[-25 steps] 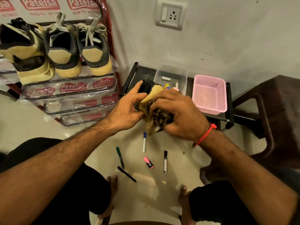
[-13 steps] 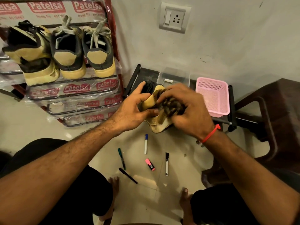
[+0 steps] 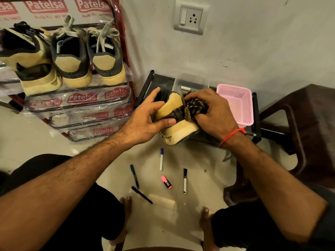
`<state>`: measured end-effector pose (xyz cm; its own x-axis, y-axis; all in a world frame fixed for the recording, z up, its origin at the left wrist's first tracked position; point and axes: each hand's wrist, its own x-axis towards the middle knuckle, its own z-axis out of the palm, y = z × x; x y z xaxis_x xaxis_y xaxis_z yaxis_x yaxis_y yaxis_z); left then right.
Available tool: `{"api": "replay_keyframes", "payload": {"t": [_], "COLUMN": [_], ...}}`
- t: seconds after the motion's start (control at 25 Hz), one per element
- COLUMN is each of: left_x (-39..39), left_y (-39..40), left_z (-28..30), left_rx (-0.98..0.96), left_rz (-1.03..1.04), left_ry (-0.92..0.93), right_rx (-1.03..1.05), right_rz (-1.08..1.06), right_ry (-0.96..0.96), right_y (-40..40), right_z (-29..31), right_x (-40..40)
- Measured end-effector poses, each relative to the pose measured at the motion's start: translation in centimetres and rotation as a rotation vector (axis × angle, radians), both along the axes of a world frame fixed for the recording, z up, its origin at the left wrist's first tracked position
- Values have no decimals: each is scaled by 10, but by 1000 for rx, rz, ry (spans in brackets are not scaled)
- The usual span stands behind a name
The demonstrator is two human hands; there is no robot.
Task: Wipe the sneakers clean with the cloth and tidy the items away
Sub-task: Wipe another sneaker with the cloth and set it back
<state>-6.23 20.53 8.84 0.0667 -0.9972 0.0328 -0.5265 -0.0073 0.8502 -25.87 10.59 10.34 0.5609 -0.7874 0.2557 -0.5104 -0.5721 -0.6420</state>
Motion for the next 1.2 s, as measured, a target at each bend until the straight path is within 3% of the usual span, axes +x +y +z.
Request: {"api": "replay_keyframes", "payload": {"t": [0.36, 0.76, 0.88, 1.08, 1.2], "left_x": [-4, -13, -9, -10, -14], "left_y": [5, 4, 6, 7, 7], "left_z": [-2, 2, -1, -2, 2], "left_rx": [136, 114, 168, 209, 208], "left_rz": [59, 154, 83, 32, 106], "left_ry": [231, 243, 297, 198, 335], "right_rx": [170, 220, 219, 222, 222], "right_rz": [7, -29, -14, -19, -10], "right_ry": [-24, 30, 41, 14, -2], "right_y": [15, 16, 19, 16, 17], "right_z": [6, 0, -3, -3, -2], "right_x": [7, 7, 8, 7, 6]}}
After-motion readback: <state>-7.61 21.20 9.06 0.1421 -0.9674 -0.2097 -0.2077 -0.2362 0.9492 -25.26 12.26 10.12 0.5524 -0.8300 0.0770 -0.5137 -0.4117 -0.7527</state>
